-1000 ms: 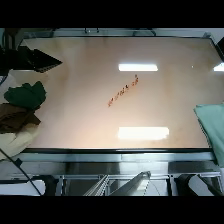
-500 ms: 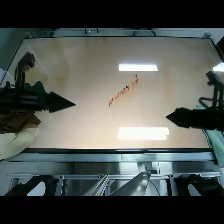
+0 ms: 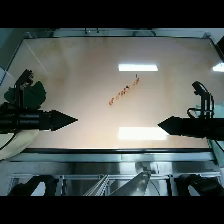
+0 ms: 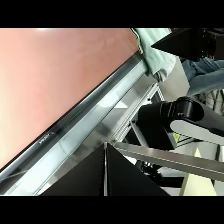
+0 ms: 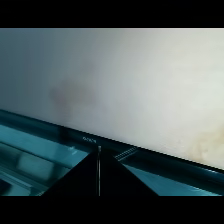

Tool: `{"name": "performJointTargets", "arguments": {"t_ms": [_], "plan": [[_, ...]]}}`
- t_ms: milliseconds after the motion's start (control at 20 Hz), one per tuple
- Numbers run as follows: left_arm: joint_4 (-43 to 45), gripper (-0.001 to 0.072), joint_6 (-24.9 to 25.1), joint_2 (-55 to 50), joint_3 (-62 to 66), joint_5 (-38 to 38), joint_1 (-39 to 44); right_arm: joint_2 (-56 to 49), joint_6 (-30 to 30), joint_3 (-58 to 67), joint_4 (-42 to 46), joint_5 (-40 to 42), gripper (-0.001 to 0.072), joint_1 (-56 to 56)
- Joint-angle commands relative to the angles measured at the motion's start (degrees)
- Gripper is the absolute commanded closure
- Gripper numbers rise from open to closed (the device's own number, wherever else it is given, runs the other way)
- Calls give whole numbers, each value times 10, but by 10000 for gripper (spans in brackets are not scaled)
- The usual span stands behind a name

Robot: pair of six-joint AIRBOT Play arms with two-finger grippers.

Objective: Fold the shirts.

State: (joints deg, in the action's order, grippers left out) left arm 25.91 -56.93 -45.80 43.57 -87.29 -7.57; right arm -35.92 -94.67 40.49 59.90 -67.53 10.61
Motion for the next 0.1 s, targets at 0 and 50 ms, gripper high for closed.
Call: {"name": "performJointTargets", "arguments": {"t_ms": [0,50], "plan": [[0,691,-2,8,-3,3,0,1,0,-1,-2,1,692,2],[0,691,-2,8,-3,2,0,1,0,-1,-2,1,693,2]]}}
